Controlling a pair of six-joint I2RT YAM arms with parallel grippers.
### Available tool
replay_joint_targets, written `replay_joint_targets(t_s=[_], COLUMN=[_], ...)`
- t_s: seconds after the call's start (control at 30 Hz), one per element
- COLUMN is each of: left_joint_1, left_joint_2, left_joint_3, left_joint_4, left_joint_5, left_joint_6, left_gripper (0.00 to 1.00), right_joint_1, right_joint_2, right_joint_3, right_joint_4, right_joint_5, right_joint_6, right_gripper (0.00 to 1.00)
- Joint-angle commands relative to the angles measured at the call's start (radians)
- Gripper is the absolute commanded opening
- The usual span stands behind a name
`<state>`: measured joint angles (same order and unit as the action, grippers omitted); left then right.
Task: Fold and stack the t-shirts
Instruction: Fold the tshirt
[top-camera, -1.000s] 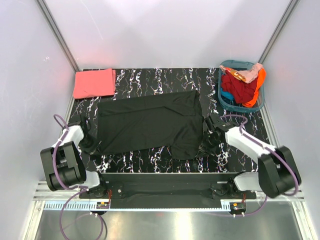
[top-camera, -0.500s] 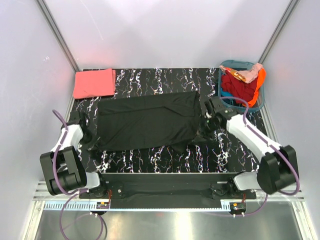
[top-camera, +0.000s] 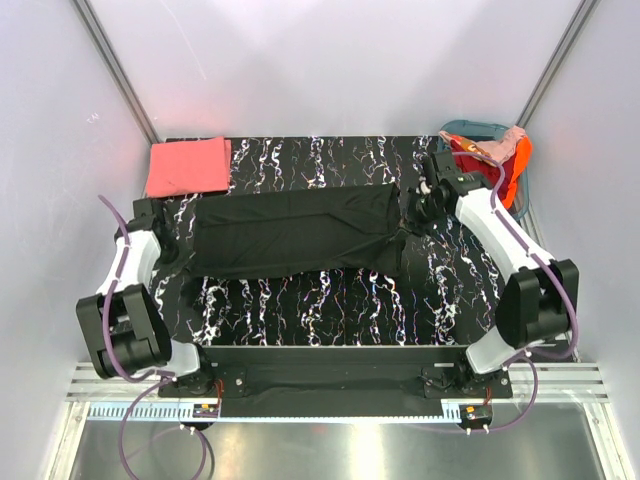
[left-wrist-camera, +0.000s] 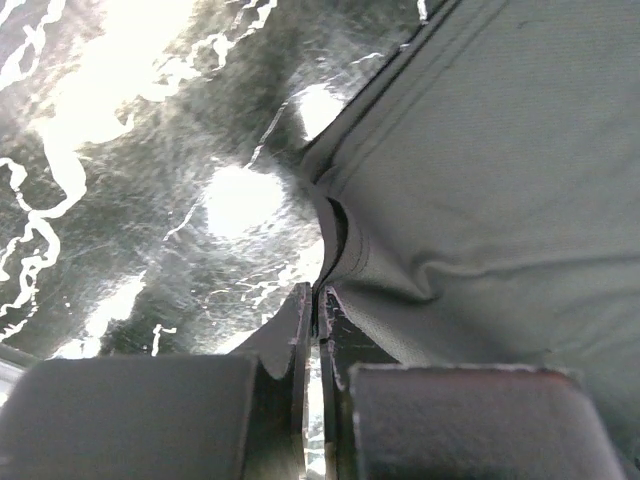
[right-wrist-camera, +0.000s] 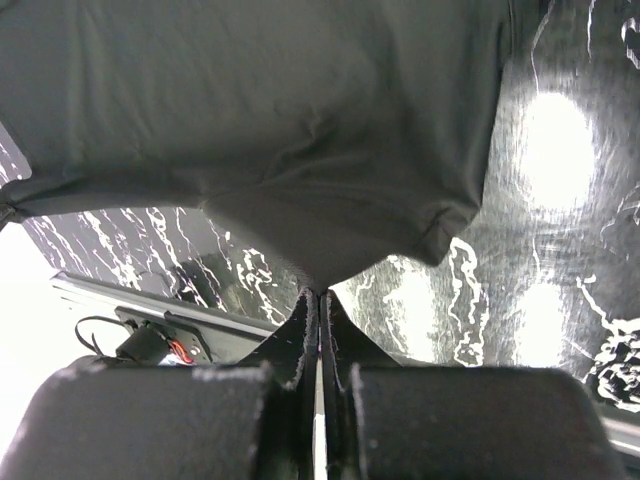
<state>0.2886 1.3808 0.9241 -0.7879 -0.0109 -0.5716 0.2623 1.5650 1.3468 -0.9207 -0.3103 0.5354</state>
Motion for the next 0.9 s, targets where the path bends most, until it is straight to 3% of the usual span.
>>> replay_joint_targets(t_s=[0.0,0.3,0.87], left_joint_1=[-0.003,-0.023,-0.029], left_joint_2=[0.046,0.158,0.280], left_joint_3=[0.085,0.220,0.340], left_joint_4=[-0.002,0.007,0.035], left_joint_5=[0.041,0.081,0.097], left_joint_6=[0.018,0.021,-0.008], left_gripper=[0.01,0.03,0.04], right_joint_1=[-0.011,-0.031,-0.061], right_joint_2=[0.047,0.193,0.400], right_joint_3=[0.103,0.310,0.572], right_joint_4=[-0.017,-0.073,-0.124], right_joint_5=[-0.032,-0.033,-0.061], right_joint_6=[-0.052,-0.087,-0.109], right_gripper=[0.00,0.00,0.00])
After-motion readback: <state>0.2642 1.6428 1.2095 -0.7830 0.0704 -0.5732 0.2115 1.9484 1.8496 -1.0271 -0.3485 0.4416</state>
